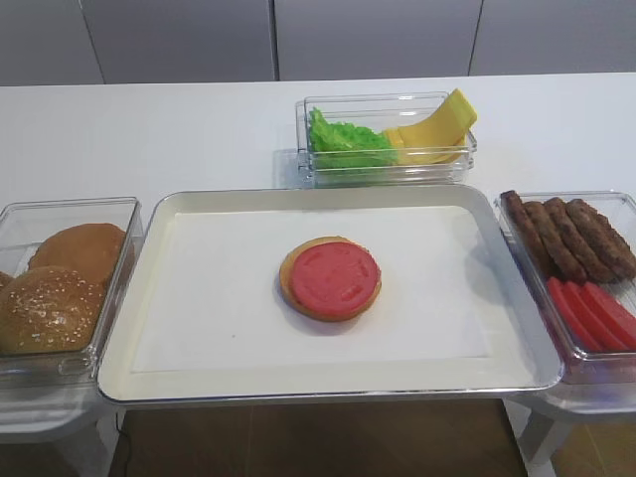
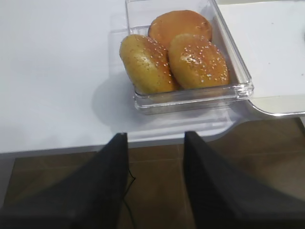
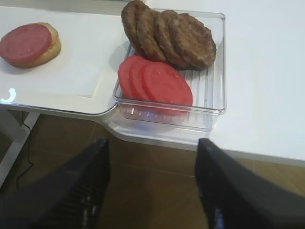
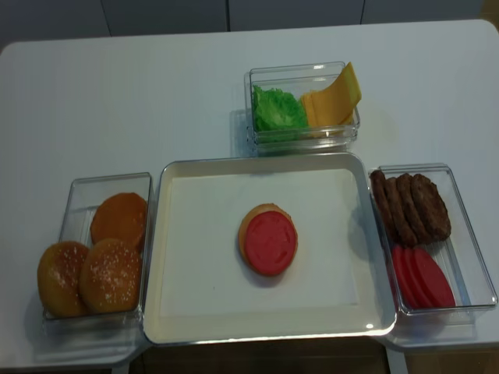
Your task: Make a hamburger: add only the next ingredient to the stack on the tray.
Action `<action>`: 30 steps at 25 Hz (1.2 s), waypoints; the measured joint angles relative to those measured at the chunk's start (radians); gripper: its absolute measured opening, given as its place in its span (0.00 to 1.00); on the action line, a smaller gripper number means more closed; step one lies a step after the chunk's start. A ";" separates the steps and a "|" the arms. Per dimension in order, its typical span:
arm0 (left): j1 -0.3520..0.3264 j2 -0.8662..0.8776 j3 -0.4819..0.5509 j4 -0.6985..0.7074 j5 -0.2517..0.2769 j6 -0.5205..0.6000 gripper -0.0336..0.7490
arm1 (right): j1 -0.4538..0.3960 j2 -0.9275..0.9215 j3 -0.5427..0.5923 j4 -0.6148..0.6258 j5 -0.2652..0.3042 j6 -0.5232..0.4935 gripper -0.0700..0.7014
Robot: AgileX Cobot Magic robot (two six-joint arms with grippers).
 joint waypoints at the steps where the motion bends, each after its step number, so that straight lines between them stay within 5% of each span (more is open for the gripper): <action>1: 0.000 0.000 0.000 0.000 0.000 0.000 0.41 | 0.000 0.000 0.000 0.000 -0.002 0.000 0.65; 30: 0.000 0.000 0.000 0.000 0.000 0.000 0.41 | -0.078 0.000 0.000 0.002 -0.002 0.000 0.59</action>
